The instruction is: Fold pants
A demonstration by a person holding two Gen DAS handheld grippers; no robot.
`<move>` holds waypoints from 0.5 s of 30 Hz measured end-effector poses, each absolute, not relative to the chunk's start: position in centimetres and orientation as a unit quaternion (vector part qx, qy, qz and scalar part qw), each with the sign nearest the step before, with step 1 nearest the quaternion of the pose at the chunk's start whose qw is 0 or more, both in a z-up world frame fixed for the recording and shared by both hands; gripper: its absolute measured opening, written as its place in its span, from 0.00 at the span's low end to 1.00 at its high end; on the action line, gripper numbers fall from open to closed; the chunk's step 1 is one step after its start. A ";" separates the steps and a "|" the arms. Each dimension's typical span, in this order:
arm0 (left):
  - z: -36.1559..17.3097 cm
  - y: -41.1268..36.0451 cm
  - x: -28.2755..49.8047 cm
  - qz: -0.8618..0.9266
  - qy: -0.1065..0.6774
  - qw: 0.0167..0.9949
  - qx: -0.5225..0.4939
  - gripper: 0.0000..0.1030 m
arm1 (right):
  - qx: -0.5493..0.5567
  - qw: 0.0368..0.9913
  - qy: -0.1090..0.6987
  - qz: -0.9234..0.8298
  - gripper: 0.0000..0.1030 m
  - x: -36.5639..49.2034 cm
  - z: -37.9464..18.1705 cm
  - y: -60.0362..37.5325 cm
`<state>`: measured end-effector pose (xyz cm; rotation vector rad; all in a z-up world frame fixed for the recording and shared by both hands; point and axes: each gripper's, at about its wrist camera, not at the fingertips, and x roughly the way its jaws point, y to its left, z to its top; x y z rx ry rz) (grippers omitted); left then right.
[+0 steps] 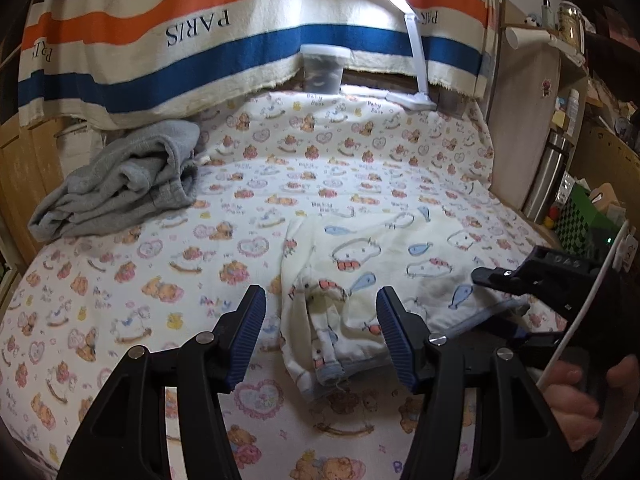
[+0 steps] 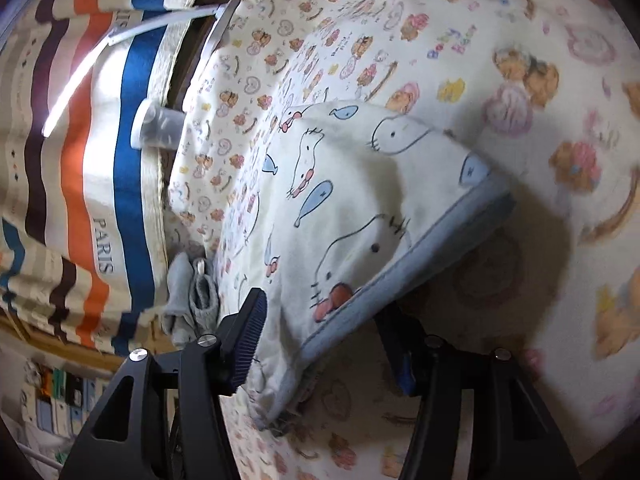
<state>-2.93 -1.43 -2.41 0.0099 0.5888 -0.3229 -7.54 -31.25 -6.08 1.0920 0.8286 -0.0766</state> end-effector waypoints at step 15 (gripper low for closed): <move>-4.0 -9.4 -1.4 -0.272 0.354 0.895 -0.005 0.49 | 0.433 0.782 0.447 0.011 0.61 -5.1 -5.4 -36.8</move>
